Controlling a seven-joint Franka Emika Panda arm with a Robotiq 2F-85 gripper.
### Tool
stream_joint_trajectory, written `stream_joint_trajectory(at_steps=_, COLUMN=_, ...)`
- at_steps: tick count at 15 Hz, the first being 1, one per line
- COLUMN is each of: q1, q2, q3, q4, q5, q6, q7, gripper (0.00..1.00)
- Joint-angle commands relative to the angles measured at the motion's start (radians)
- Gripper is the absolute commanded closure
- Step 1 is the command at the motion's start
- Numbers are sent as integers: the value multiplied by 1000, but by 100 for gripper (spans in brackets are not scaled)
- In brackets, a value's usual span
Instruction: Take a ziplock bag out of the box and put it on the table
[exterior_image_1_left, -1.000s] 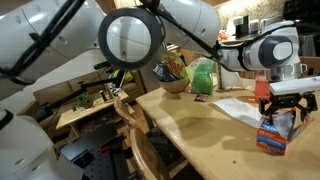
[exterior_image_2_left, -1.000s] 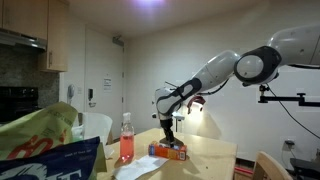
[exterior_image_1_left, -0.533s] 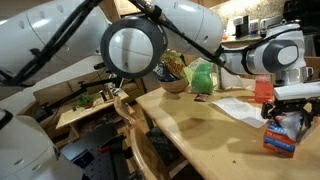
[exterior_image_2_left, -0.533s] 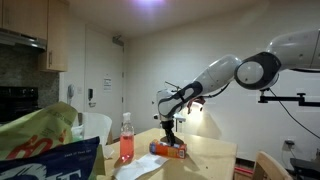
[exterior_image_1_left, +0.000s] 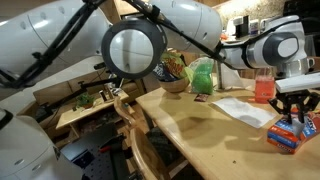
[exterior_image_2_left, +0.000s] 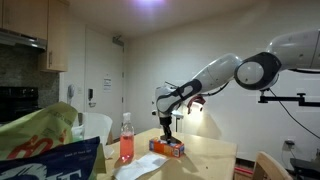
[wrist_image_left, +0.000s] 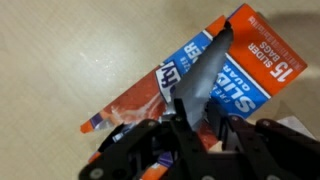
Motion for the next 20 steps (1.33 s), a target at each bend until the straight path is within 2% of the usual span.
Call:
stream_joint_trajectory(at_steps=1, q1=-2, q2=15, q3=3, q4=36, q5=6, q6=-22, q7=-1, gripper=71)
stream_joint_trajectory(at_steps=3, q1=-4, q2=20, q3=2, q4=36, q5=5, q6=-23, q7=0, gripper=53)
stream_joint_trajectory(at_steps=7, q1=-3, q2=33, q3=-26, q4=47, q5=-7, q6=16, q7=63, gripper=42)
stream_joint_trajectory(at_steps=8, q1=-6, q2=34, q3=-29, q4=49, q5=-5, q6=23, q7=74, gripper=46)
stream_joint_trajectory(at_steps=9, q1=-10, q2=33, q3=-29, q4=50, q5=-1, q6=20, q7=83, gripper=54)
stream_joint_trajectory(at_steps=12, q1=-23, q2=39, q3=-20, q4=51, q5=7, q6=3, q7=81, gripper=66)
stream_joint_trajectory(at_steps=14, q1=-29, q2=48, q3=-20, q4=53, q5=8, q6=5, q7=85, gripper=57)
stream_joint_trajectory(at_steps=20, q1=-39, q2=62, q3=-16, q4=61, q5=9, q6=-3, q7=79, gripper=47)
